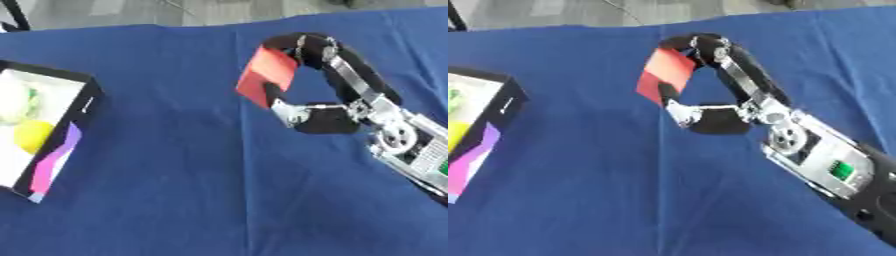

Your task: Pick up the objects with one hand, pass them to the other hand, and then place them into the box on the other side of the table.

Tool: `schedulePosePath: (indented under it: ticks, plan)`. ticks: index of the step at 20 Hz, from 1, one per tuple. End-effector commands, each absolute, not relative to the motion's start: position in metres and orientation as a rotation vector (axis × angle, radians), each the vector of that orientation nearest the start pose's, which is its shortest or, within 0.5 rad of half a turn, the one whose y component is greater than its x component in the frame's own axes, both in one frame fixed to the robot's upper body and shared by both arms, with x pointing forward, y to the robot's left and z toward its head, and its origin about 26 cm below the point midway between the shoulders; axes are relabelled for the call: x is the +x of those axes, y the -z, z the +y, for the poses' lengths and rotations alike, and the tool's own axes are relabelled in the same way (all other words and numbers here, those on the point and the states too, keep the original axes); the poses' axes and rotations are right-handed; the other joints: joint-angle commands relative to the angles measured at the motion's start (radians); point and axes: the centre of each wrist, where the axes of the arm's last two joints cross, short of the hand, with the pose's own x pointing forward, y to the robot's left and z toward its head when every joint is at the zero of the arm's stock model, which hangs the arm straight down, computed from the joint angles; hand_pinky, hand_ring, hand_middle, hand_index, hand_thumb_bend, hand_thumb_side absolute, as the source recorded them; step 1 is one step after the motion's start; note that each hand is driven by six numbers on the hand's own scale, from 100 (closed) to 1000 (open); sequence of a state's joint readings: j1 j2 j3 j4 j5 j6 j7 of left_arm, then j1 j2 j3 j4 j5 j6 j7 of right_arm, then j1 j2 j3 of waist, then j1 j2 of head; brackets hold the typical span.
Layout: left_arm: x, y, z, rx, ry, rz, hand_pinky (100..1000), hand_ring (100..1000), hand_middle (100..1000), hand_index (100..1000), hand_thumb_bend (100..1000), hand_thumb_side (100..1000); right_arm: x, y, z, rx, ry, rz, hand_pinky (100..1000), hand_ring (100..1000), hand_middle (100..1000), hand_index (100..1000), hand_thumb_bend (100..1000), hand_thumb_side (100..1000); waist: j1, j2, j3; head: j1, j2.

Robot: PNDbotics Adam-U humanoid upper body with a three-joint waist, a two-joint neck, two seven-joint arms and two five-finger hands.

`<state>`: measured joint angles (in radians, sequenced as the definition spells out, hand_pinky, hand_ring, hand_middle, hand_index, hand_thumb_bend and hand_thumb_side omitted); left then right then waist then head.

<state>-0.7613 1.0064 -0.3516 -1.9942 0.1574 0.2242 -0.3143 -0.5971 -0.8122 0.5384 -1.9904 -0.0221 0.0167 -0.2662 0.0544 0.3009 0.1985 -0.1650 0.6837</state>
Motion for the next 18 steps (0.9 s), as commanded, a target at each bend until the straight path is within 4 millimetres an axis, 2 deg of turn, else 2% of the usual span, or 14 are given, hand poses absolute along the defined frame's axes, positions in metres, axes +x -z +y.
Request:
schedulePosePath:
  ticks: [1,5,7,10,12,14,17,18]
  plan:
    - [0.294,-0.333,0.235,0.342,1.547,-1.836,899,841,797,931,100,837,0.297,-0.241,-0.201,-0.266,-1.010,-2.341,650,443,414,705,100,100,0.000,-0.021,0.001,0.002,0.004]
    - [0.295,-0.319,0.221,0.335,1.640,-1.703,895,852,813,946,100,886,0.297,-0.245,-0.195,-0.265,-1.030,-2.380,650,445,415,703,100,100,0.002,-0.019,0.003,-0.006,0.005]
    - [0.296,-0.312,0.213,0.343,1.675,-1.631,895,860,834,989,100,916,0.297,-0.247,-0.192,-0.270,-1.039,-2.408,651,447,417,702,100,100,0.003,-0.019,0.002,-0.008,0.003]
    - [0.295,-0.307,0.204,0.360,1.704,-1.576,894,863,841,1000,100,915,0.296,-0.245,-0.188,-0.285,-1.058,-2.431,651,448,417,701,100,100,0.006,-0.019,0.003,-0.006,0.003]
    - [0.295,-0.306,0.196,0.381,1.712,-1.575,893,865,840,1000,139,903,0.296,-0.244,-0.184,-0.293,-1.059,-2.444,649,447,417,700,100,100,0.007,-0.018,0.004,-0.003,-0.001]
    - [0.294,-0.308,0.189,0.419,1.699,-1.622,888,858,819,963,178,871,0.295,-0.244,-0.181,-0.291,-1.061,-2.461,649,447,416,699,100,100,0.008,-0.017,0.006,0.000,-0.005]
    - [0.292,-0.309,0.175,0.435,1.673,-1.696,879,841,798,956,162,861,0.294,-0.242,-0.175,-0.277,-1.078,-2.474,648,446,415,697,100,100,0.008,-0.013,0.010,0.010,-0.017]
    - [0.292,-0.310,0.170,0.433,1.667,-1.726,879,840,796,964,145,825,0.294,-0.242,-0.173,-0.269,-1.084,-2.479,648,446,415,697,100,100,0.008,-0.012,0.010,0.013,-0.018]
